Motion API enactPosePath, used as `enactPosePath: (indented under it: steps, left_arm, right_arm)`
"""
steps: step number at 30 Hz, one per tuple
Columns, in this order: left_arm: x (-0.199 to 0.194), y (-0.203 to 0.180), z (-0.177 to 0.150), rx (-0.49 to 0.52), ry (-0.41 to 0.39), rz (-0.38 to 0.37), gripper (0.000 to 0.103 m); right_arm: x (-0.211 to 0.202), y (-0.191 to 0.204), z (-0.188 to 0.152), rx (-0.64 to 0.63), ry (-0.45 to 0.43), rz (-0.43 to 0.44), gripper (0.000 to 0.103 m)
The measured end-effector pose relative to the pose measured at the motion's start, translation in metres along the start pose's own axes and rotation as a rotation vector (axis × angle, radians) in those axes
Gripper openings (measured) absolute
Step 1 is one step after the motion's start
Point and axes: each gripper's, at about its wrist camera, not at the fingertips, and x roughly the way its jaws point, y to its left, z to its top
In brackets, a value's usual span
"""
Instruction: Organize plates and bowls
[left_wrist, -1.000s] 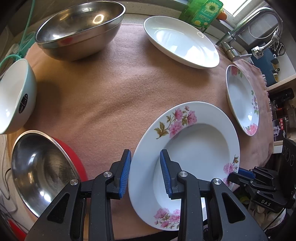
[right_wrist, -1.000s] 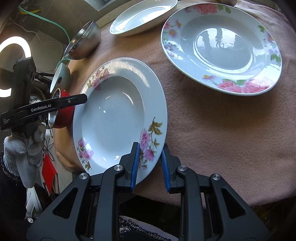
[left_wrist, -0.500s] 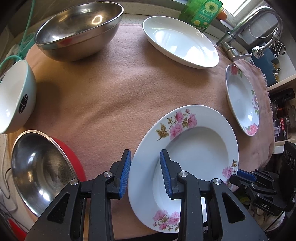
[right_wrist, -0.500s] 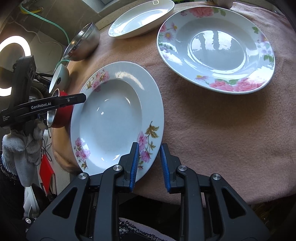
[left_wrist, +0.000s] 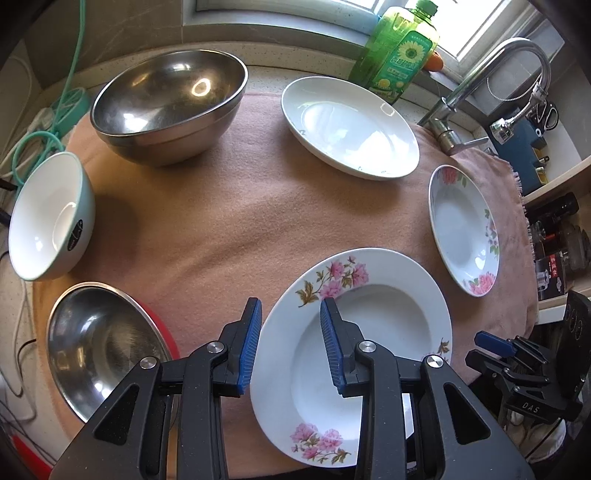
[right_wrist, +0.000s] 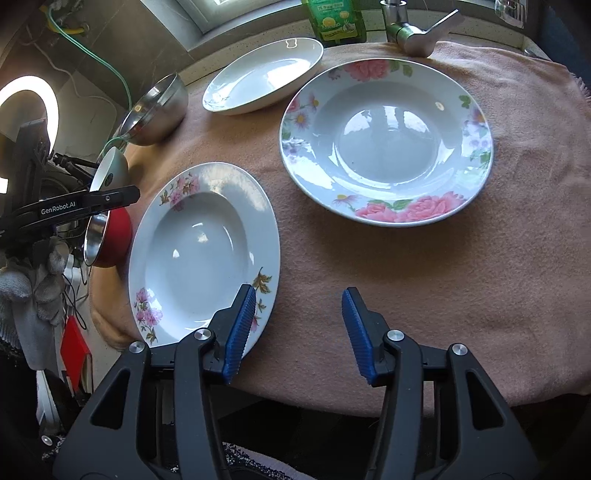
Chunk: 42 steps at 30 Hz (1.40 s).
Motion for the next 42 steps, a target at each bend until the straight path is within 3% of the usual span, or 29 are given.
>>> enactPosePath:
  steps: [7, 15, 16, 18, 27, 34, 42]
  left_arm:
    - [-0.004, -0.013, -0.005, -0.031, -0.042, -0.038, 0.031]
    - [-0.005, -0.028, -0.006, -0.079, -0.090, -0.102, 0.031]
    - [-0.005, -0.031, -0.006, -0.086, -0.095, -0.110, 0.031]
    - [-0.003, -0.037, -0.006, -0.094, -0.105, -0.126, 0.031]
    - [0.011, -0.072, -0.001, -0.111, -0.130, -0.169, 0.031]
    - [0.031, -0.095, 0.006, -0.119, -0.108, -0.195, 0.031]
    - [0.050, -0.113, 0.016, -0.127, -0.086, -0.204, 0.031]
  right_arm:
    - [-0.025, -0.031, 0.007, 0.051, -0.089, -0.030, 0.058]
    - [-0.050, -0.056, 0.025, 0.024, -0.185, -0.072, 0.059]
    - [-0.051, -0.060, 0.029, 0.017, -0.189, -0.074, 0.060]
    - [-0.053, -0.064, 0.035, 0.009, -0.195, -0.084, 0.072]
    - [-0.053, -0.092, 0.065, -0.024, -0.188, -0.137, 0.072]
    - [-0.044, -0.122, 0.084, 0.018, -0.163, -0.075, 0.072]
    - [-0.027, -0.141, 0.101, 0.032, -0.118, -0.014, 0.046]
